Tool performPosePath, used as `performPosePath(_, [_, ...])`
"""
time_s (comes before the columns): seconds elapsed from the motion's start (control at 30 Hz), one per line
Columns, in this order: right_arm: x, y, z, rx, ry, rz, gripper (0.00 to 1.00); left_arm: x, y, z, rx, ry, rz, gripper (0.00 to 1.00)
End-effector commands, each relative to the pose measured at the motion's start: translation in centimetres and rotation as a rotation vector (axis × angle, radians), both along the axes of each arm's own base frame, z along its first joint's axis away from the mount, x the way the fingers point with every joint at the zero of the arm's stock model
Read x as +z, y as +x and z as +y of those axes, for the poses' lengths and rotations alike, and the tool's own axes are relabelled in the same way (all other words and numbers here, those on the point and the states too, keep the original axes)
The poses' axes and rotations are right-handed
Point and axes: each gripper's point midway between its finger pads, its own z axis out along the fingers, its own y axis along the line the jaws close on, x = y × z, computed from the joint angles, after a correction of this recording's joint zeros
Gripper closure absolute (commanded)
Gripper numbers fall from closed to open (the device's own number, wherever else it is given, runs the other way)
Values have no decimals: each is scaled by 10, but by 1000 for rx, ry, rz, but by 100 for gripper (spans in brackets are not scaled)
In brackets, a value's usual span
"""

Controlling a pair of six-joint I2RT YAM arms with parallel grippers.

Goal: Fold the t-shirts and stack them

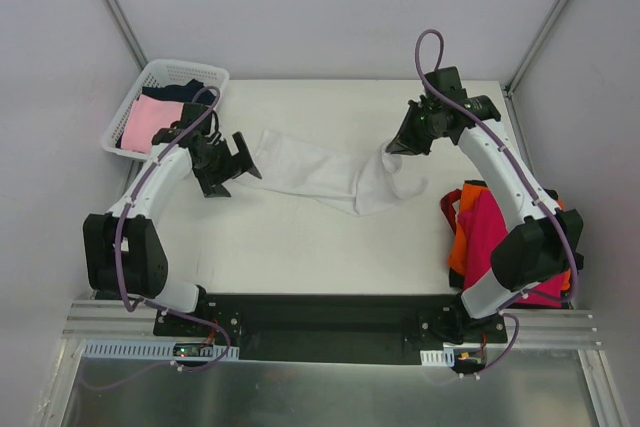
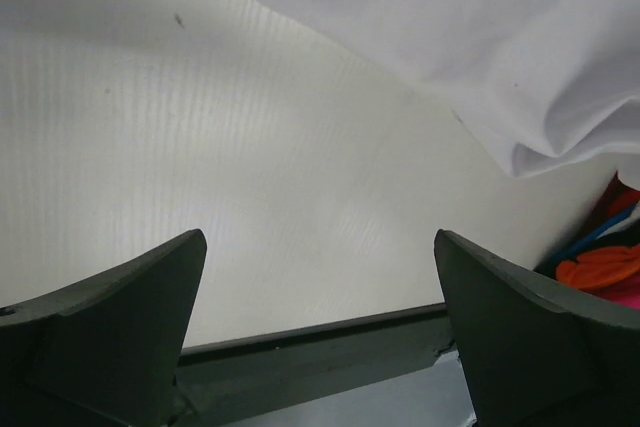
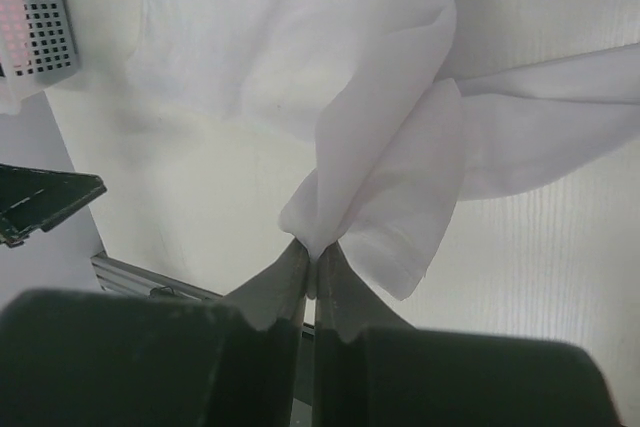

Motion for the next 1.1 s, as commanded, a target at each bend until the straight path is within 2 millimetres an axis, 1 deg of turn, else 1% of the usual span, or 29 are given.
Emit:
performPosePath(0.0, [14, -2, -19, -81, -72, -28, 94, 17, 25, -25, -33, -148, -71, 1])
performPosePath(0.03, [13, -5, -23, -100, -90, -10, 78, 20, 28, -29, -35, -174, -78, 1])
performPosePath(0.1, [9, -5, -25, -105, -106, 4, 54, 21, 36, -33, -44, -198, -97, 1])
performPosePath(0.13, [5, -7, -23, -94, -107, 22, 37, 26, 41, -37, -52, -219, -112, 1])
performPosePath(0.2, [3, -8, -14, -63, -89, 29, 27, 28, 50, -39, -62, -228, -130, 1])
performPosePath(0.23, [1, -8, -10, -48, -83, 26, 21, 34, 58, -39, -70, -223, -157, 1])
performPosePath(0.3, [-1, -8, 0, -15, -70, 26, 20, 31, 70, -37, -76, -202, -166, 1])
performPosePath(0.33, [0, -7, 4, -5, -61, 22, 20, 36, 81, -34, -81, -184, -194, 1])
performPosePath(0.37, [-5, -6, 9, 7, -55, 38, 20, 35, 89, -31, -72, -160, -203, 1])
performPosePath(0.4, [-7, -6, 12, 18, -52, 48, 20, 24, 97, -27, -60, -151, -179, 1])
performPosePath(0.43, [-9, -5, 14, 21, -52, 53, 21, 29, 109, -25, -56, -146, -198, 1])
performPosePath(0.47, [-12, -1, 18, 30, -49, 63, 21, 27, 116, -23, -50, -143, -196, 1])
performPosePath(0.5, [-11, 0, 19, 34, -48, 62, 21, 13, 124, -21, -40, -135, -168, 1])
performPosePath(0.53, [-14, 2, 19, 36, -54, 70, 22, 18, 136, -18, -33, -130, -187, 3])
performPosePath(0.57, [-12, 6, 20, 38, -56, 67, 22, 15, 143, -16, -28, -122, -188, 4])
performPosePath(0.6, [-13, 8, 20, 40, -62, 70, 22, 1, 150, -14, -24, -115, -162, 4])
performPosePath(0.63, [-15, 7, 20, 48, -73, 77, 22, 5, 160, -13, -27, -111, -183, 4])
performPosePath(0.67, [-17, 9, 19, 47, -79, 80, 22, 1, 165, -13, -30, -110, -181, 4])
performPosePath(0.7, [-23, 11, 20, 54, -87, 98, 22, -12, 171, -12, -37, -105, -164, 4])
performPosePath(0.73, [-27, 10, 20, 60, -91, 112, 23, -10, 179, -10, -38, -98, -178, 4])
performPosePath(0.77, [-31, 10, 23, 70, -83, 127, 23, -15, 183, -7, -38, -90, -177, 3])
performPosePath(0.8, [-39, 11, 25, 76, -85, 148, 23, -23, 191, -4, -40, -82, -172, 3])
performPosePath(0.83, [-42, 11, 26, 82, -83, 160, 23, -26, 194, -1, -38, -82, -171, 3])
performPosePath(0.87, [-44, 10, 28, 89, -74, 173, 23, -36, 198, 4, -28, -84, -154, 3])
performPosePath(0.93, [-53, 11, 31, 96, -73, 199, 24, -35, 208, 4, -38, -94, -171, 2])
performPosePath(0.97, [-55, 11, 32, 99, -72, 205, 24, -41, 212, 6, -39, -102, -163, 3])
performPosePath(1.0, [-58, 11, 34, 103, -73, 213, 24, -36, 221, 13, -33, -107, -189, 3])
performPosePath(1.03, [-61, 11, 36, 107, -71, 221, 24, -36, 224, 12, -40, -117, -192, 3])
performPosePath(1.07, [-63, 11, 38, 115, -70, 228, 24, -42, 226, 10, -48, -134, -184, 3])
